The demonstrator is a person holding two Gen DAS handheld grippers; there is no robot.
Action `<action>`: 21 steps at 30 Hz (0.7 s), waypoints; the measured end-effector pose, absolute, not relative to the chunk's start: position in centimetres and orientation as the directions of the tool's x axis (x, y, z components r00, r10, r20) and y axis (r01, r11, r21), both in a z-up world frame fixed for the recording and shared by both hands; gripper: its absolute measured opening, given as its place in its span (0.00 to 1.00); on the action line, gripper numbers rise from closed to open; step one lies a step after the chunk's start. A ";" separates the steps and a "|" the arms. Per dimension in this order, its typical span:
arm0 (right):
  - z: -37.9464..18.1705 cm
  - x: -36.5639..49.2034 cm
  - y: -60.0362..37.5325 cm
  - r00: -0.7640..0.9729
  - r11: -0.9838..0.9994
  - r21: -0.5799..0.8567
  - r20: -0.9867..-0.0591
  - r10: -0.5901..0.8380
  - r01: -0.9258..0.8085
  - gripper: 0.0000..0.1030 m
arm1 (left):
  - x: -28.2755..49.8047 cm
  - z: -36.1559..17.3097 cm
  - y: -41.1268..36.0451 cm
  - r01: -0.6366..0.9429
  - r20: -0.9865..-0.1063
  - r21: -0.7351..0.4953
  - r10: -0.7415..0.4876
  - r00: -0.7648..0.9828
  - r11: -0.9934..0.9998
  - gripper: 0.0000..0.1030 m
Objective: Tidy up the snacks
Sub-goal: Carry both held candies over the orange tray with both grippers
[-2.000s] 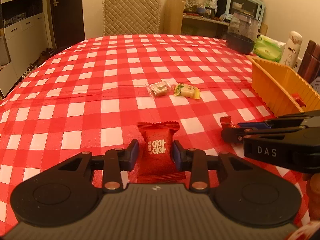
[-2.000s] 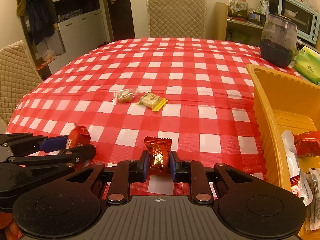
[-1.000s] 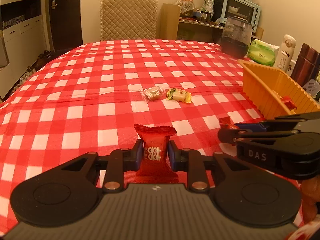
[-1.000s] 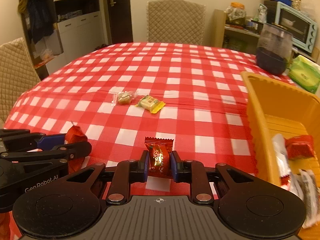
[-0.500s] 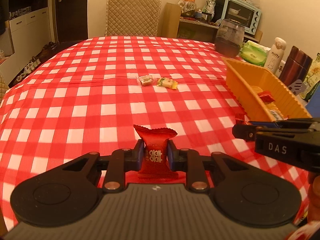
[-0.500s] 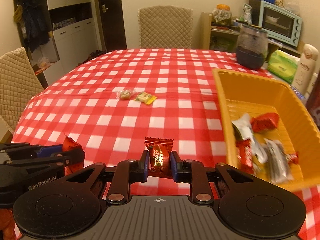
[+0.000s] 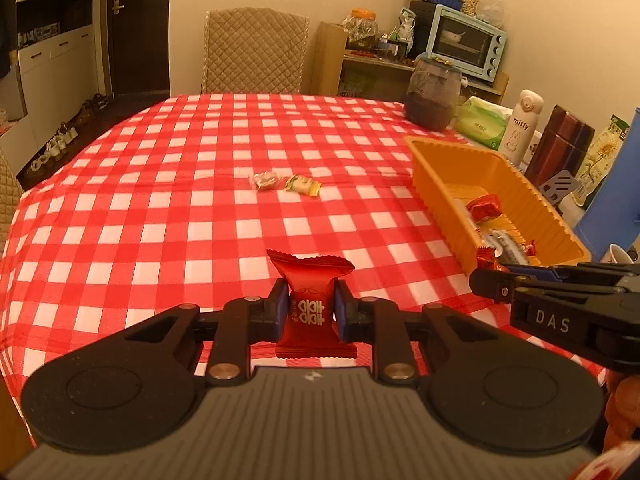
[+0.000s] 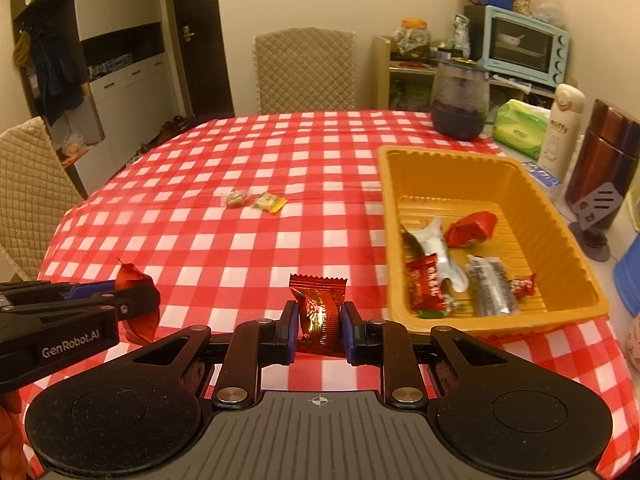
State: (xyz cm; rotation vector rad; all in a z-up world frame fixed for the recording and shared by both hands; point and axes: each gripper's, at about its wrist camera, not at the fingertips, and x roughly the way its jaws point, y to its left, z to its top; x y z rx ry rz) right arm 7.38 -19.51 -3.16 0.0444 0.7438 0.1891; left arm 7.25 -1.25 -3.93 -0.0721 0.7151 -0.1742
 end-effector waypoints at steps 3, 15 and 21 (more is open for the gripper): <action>-2.5 7.0 -20.1 0.727 0.985 0.105 -0.665 0.174 -0.140 0.22 | 7.0 -3.3 -1.9 0.134 -0.641 -0.130 -0.186 0.745 0.982 0.21; -1.0 5.8 -22.9 0.751 0.991 0.108 -0.646 0.134 -0.084 0.22 | 6.3 -1.6 -4.9 0.174 -0.627 -0.140 -0.223 0.746 0.975 0.21; -0.6 5.7 -24.5 0.759 0.992 0.115 -0.641 0.116 -0.054 0.22 | 6.6 -1.0 -6.5 0.201 -0.622 -0.148 -0.249 0.742 0.968 0.21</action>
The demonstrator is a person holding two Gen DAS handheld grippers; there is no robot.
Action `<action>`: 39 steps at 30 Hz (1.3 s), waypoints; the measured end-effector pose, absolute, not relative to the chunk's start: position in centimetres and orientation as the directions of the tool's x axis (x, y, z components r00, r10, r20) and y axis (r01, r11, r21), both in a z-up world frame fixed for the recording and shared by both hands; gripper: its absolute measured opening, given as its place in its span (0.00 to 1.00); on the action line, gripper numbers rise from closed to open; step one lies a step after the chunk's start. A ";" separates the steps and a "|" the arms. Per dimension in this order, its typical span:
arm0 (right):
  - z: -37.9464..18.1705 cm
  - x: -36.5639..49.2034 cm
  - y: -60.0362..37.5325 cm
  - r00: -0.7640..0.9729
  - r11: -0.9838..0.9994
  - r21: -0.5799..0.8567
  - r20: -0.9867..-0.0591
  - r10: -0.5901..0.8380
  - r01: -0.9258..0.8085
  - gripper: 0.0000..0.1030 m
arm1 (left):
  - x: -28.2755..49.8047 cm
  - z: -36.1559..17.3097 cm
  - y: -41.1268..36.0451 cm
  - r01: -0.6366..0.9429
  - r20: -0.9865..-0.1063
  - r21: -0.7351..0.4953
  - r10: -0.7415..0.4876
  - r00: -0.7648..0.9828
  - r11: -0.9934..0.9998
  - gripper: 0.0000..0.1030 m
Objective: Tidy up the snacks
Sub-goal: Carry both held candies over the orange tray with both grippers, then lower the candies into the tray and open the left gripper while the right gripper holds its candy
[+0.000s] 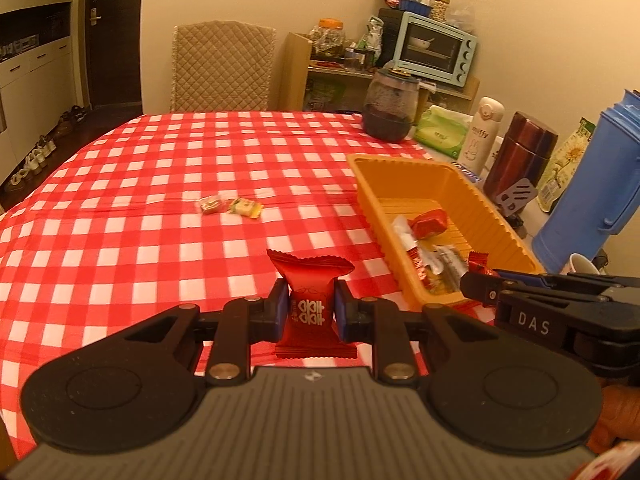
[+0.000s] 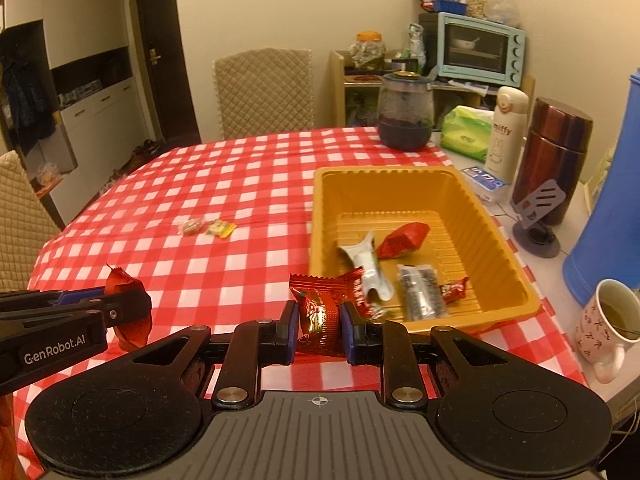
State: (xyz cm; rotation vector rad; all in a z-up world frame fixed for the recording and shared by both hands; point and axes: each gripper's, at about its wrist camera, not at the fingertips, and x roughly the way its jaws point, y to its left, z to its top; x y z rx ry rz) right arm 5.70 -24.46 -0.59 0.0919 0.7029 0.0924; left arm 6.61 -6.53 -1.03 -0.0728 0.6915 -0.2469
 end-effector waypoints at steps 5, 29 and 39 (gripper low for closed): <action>-0.3 5.9 -25.9 0.764 0.992 0.118 -0.637 0.100 -0.031 0.22 | 7.2 -0.5 -8.2 0.225 -0.613 -0.163 -0.277 0.740 0.961 0.21; 0.5 10.0 -33.3 0.776 0.991 0.123 -0.629 0.045 0.043 0.22 | 12.2 0.8 -16.5 0.336 -0.595 -0.184 -0.377 0.710 0.924 0.21; 0.2 12.1 -34.7 0.769 0.991 0.120 -0.638 0.036 0.053 0.22 | 14.3 0.1 -18.1 0.343 -0.609 -0.185 -0.382 0.696 0.921 0.21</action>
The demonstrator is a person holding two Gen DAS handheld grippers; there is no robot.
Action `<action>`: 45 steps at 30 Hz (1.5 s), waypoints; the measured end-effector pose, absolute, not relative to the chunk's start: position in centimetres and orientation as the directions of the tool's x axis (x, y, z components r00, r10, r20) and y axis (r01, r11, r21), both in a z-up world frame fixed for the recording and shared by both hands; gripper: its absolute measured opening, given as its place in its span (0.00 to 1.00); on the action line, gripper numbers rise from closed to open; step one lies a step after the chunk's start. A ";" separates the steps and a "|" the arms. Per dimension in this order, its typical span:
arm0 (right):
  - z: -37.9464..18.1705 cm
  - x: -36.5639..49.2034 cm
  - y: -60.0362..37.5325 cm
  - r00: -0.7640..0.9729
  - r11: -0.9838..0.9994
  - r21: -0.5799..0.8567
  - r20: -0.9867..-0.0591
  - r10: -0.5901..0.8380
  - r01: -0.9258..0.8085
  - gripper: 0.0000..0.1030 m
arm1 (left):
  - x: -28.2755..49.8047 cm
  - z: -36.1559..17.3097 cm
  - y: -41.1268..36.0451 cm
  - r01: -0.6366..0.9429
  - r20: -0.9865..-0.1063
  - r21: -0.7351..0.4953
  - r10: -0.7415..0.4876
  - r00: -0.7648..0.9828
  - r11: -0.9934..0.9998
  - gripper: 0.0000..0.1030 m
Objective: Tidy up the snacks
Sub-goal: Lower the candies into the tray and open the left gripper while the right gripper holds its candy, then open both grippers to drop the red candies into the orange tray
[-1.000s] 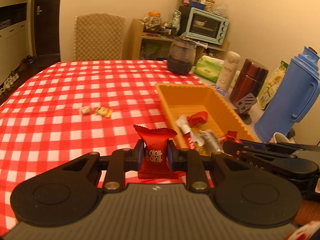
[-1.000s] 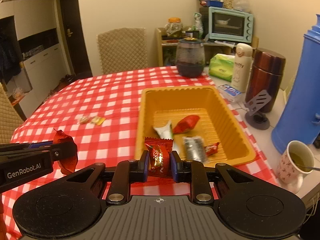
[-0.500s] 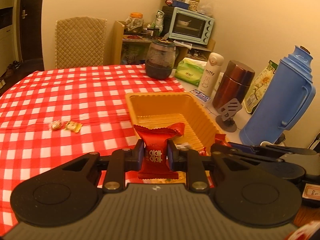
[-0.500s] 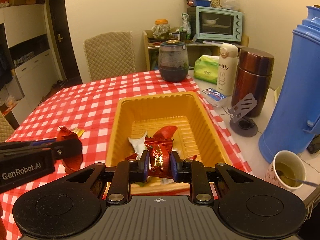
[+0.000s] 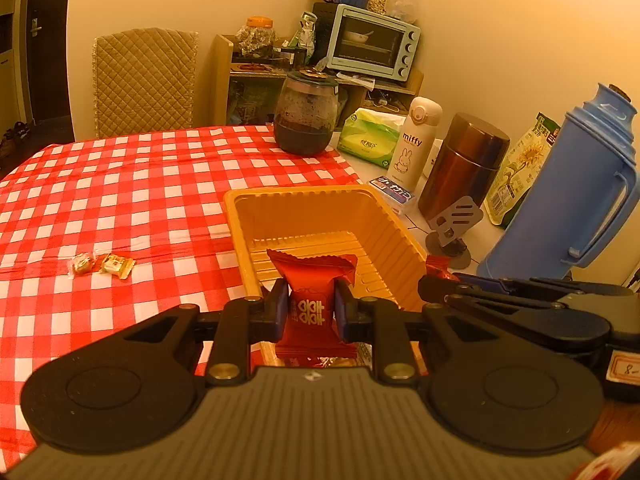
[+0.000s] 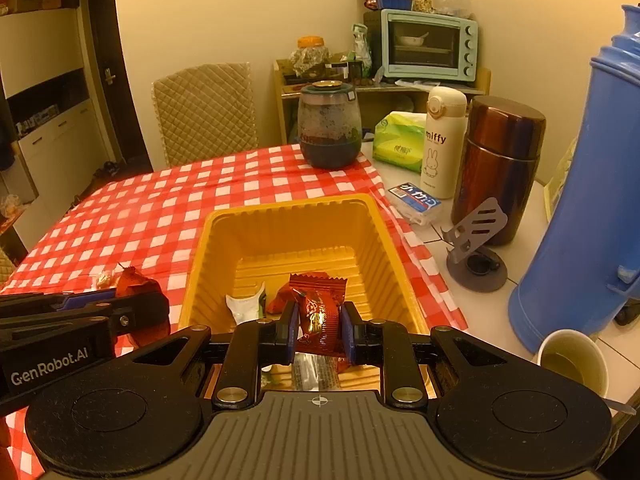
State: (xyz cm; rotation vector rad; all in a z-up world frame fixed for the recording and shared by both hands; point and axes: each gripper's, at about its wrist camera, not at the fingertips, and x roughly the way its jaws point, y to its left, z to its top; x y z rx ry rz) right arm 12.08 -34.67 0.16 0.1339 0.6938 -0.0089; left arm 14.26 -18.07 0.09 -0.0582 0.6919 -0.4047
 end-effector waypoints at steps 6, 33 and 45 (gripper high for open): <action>-0.3 12.8 -35.1 0.766 0.992 0.119 -0.642 0.038 0.050 0.22 | 15.1 -0.3 -18.7 0.344 -0.615 -0.185 -0.381 0.690 0.921 0.21; -1.2 14.1 -35.9 0.759 0.990 0.121 -0.651 0.027 0.068 0.22 | 16.8 -1.5 -19.3 0.349 -0.618 -0.199 -0.393 0.681 0.916 0.35; -1.0 14.1 -35.3 0.761 0.991 0.122 -0.648 0.037 0.056 0.22 | 15.5 -1.7 -15.5 0.264 -0.623 -0.193 -0.326 0.711 0.945 0.35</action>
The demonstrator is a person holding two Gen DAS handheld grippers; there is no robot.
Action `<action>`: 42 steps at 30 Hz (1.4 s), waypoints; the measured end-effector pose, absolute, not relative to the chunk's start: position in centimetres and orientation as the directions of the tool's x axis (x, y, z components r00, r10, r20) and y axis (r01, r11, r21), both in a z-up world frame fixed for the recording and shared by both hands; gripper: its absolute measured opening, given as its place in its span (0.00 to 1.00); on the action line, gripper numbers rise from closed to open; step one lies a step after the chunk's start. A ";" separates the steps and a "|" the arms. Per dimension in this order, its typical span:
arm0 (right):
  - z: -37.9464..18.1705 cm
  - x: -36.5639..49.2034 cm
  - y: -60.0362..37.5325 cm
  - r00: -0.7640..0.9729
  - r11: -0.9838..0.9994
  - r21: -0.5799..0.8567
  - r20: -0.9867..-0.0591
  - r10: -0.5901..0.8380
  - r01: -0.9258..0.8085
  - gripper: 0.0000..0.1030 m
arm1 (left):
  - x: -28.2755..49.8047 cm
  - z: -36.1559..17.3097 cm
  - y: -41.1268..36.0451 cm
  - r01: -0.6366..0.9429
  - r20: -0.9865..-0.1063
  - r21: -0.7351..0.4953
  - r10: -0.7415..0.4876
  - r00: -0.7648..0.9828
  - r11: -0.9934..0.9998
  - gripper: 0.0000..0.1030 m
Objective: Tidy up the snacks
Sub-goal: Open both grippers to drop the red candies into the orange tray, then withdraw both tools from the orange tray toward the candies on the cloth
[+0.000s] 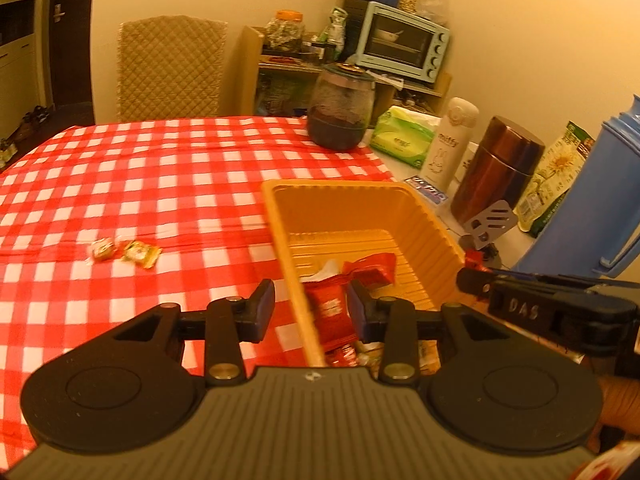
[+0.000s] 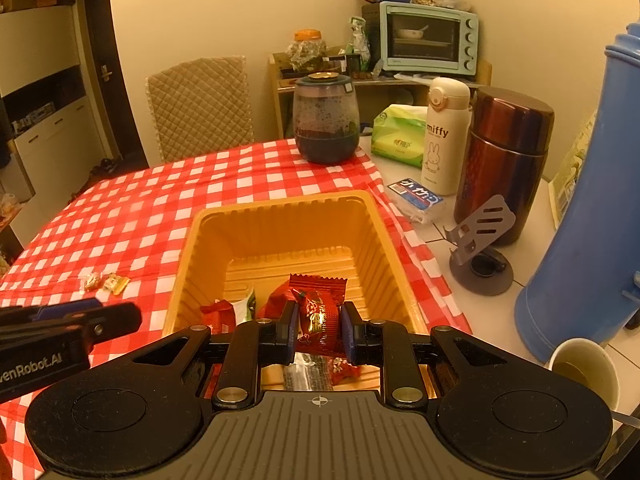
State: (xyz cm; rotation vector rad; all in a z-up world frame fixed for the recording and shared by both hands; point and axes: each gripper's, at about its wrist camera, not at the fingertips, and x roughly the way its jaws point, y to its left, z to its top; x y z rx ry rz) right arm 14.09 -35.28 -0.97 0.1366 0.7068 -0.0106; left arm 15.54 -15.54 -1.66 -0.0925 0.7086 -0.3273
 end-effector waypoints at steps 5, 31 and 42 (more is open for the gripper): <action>-0.9 14.3 -34.8 0.762 0.991 0.123 -0.646 0.043 0.049 0.22 | 15.4 -1.7 -14.3 0.238 -0.627 -0.197 -0.309 0.716 0.951 0.35; 1.3 12.2 -33.0 0.772 0.985 0.166 -0.632 0.066 0.052 0.67 | 11.5 -0.8 -8.8 0.162 -0.629 -0.154 -0.223 0.745 0.975 0.60; 2.9 9.1 -29.8 0.776 0.986 0.168 -0.623 0.098 0.011 0.67 | 8.0 0.2 -4.6 0.105 -0.619 -0.127 -0.162 0.768 0.986 0.75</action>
